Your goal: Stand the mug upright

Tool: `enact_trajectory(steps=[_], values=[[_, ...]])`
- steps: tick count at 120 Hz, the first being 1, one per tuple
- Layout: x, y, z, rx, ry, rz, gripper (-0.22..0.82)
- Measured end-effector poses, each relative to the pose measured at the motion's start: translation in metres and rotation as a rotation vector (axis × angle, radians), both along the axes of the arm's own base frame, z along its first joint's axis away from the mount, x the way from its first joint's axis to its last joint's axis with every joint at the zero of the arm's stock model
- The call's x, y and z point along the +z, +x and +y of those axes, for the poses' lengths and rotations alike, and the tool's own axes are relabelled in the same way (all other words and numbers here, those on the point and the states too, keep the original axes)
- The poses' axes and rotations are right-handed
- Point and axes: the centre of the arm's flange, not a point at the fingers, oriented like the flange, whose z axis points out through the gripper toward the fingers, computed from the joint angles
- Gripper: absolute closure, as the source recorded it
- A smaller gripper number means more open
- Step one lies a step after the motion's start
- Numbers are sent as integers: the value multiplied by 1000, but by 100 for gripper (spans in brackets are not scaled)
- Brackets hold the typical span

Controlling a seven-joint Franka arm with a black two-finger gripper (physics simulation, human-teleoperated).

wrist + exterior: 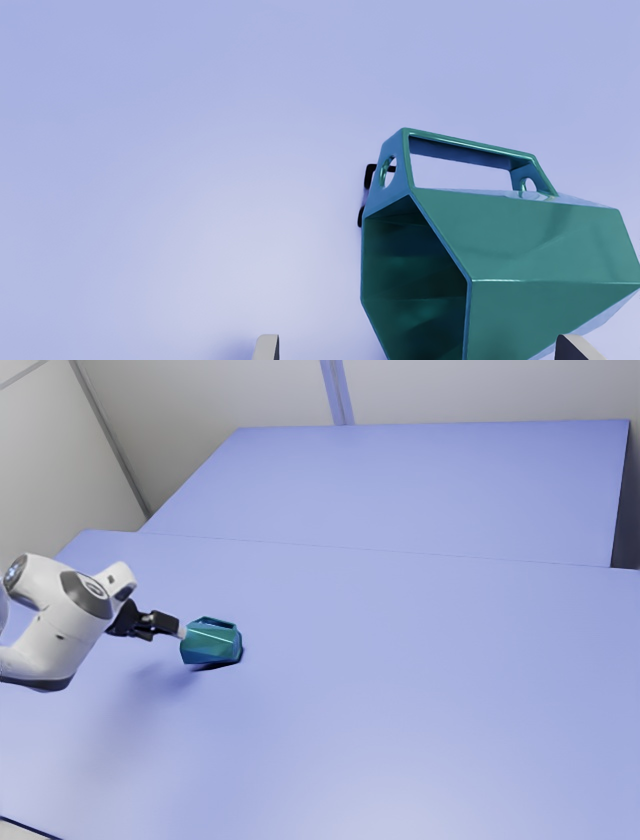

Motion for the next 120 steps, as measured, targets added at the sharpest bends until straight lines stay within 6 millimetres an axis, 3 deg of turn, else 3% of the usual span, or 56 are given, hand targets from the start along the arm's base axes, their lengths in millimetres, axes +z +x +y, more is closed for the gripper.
enact_trajectory(steps=[71,120], values=[[-15,13,-49,-55,-33,-17,2],[-16,9,-32,-38,-24,-23,12]])
